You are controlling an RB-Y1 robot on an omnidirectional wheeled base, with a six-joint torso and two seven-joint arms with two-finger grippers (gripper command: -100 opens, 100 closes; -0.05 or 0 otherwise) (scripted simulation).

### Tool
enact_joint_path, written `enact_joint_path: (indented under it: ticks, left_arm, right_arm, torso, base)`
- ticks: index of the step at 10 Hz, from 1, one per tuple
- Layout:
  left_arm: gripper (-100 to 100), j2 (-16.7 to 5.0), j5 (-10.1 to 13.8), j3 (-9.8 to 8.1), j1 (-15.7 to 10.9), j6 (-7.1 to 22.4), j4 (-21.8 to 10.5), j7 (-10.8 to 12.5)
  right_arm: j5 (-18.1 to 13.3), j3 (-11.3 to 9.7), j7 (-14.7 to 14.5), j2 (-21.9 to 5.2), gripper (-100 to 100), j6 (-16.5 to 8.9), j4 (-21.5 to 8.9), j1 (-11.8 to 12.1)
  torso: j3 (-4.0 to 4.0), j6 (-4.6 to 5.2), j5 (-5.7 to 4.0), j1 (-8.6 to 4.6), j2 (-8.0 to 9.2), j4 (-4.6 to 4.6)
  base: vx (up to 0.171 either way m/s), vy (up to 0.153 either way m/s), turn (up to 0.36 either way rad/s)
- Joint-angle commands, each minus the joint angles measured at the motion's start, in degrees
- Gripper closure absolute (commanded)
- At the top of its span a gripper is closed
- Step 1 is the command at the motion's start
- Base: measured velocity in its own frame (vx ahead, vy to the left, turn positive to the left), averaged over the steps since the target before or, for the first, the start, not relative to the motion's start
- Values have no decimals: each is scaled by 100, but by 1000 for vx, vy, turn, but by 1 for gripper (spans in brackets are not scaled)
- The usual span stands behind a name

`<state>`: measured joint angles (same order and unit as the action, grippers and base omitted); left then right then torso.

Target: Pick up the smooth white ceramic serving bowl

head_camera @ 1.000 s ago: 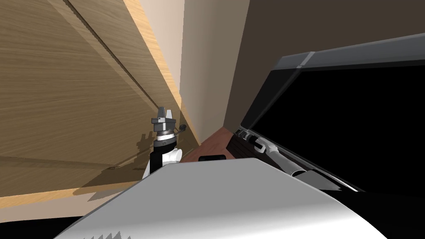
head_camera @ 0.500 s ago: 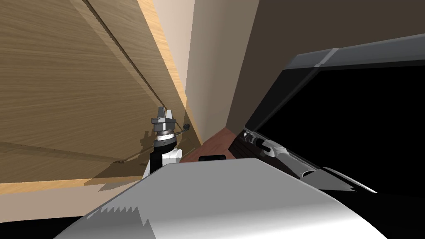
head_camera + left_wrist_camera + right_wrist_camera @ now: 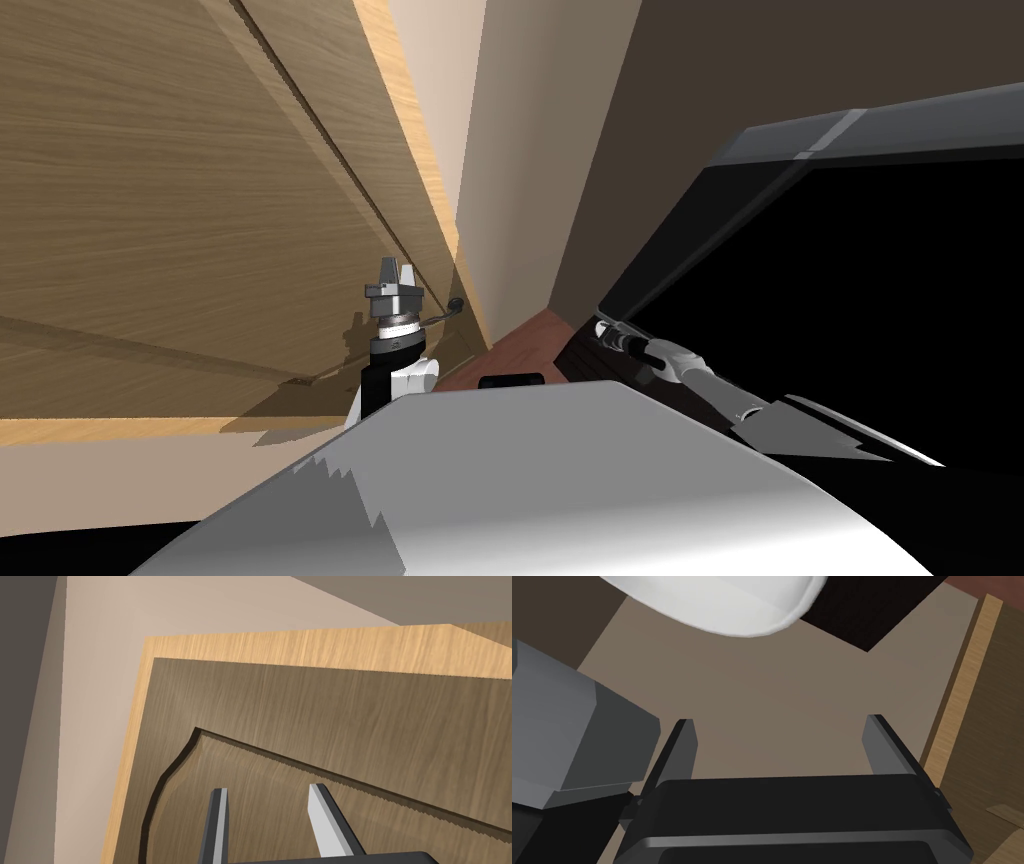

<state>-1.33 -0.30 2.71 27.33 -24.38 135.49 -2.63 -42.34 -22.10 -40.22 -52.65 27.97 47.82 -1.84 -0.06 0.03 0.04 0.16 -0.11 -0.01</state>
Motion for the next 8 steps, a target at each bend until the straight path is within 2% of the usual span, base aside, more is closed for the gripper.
enact_joint_path:
  ticks: [1,2,3,5,6,8]
  left_arm:
    - [0,0,0,0,0,0,0,0]
    - [0,0,0,0,0,0,0,0]
    - [0,0,0,0,0,0,0,0]
    - [0,0,0,0,0,0,0,0]
    - [0,0,0,-1,0,0,0,0]
    - [0,0,0,0,0,0,0,0]
  right_arm:
    - [-116,-142,-36,-236,-100,-114,-223,112]
    - [-116,-142,-36,-236,-100,-114,-223,112]
    - [-182,-235,-77,-334,-100,-136,-423,130]
    - [-182,-235,-77,-334,-100,-136,-423,130]
    - [-240,-325,-112,-420,-100,-158,-605,155]
    - [-240,-325,-112,-420,-100,-158,-605,155]
  torso:
    - [0,0,0,0,0,0]
    - [-2,3,1,4,-3,-1]
    - [-1,2,-1,0,-1,-1]
    - [3,2,-1,-4,7,1]
    - [5,2,-3,-11,9,1]
    - [3,2,-2,-8,6,1]
  base:
    - [53,61,122]
    - [33,44,19]
    - [17,43,70]
    - [11,21,15]
    - [20,24,78]
    - [15,18,10]
